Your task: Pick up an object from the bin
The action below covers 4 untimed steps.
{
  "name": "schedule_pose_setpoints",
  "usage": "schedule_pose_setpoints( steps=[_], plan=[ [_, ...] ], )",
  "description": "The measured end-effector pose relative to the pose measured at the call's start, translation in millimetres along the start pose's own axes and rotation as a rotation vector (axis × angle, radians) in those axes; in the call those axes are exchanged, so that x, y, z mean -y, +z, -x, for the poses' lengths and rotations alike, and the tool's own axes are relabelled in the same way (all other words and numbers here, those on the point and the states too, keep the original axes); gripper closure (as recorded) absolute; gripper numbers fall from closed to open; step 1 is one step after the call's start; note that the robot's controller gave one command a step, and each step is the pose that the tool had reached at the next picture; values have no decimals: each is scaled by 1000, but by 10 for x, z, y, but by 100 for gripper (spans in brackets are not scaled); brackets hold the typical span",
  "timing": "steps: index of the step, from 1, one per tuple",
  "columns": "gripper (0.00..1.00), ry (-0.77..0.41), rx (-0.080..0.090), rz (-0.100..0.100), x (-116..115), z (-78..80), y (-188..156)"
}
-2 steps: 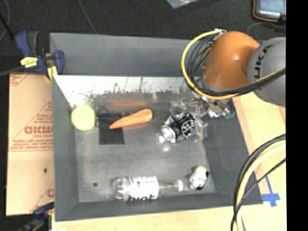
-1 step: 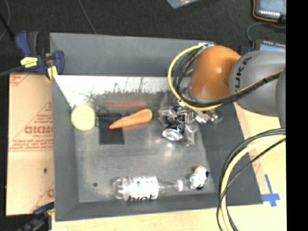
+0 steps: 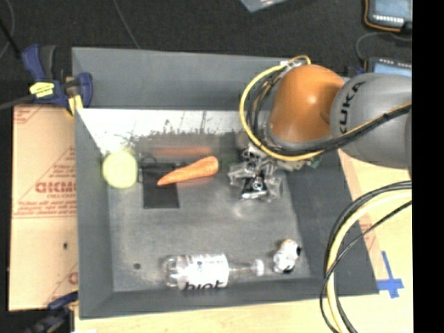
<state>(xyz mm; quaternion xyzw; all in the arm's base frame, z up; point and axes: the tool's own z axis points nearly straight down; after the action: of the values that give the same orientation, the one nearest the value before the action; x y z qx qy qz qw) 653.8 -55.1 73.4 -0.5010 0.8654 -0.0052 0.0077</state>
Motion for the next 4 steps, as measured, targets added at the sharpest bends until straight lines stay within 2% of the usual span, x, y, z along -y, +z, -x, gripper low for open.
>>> schedule_pose_setpoints(
  steps=[4],
  plan=[
    [100,3,0,3,-11,-3,-108]
  ],
)
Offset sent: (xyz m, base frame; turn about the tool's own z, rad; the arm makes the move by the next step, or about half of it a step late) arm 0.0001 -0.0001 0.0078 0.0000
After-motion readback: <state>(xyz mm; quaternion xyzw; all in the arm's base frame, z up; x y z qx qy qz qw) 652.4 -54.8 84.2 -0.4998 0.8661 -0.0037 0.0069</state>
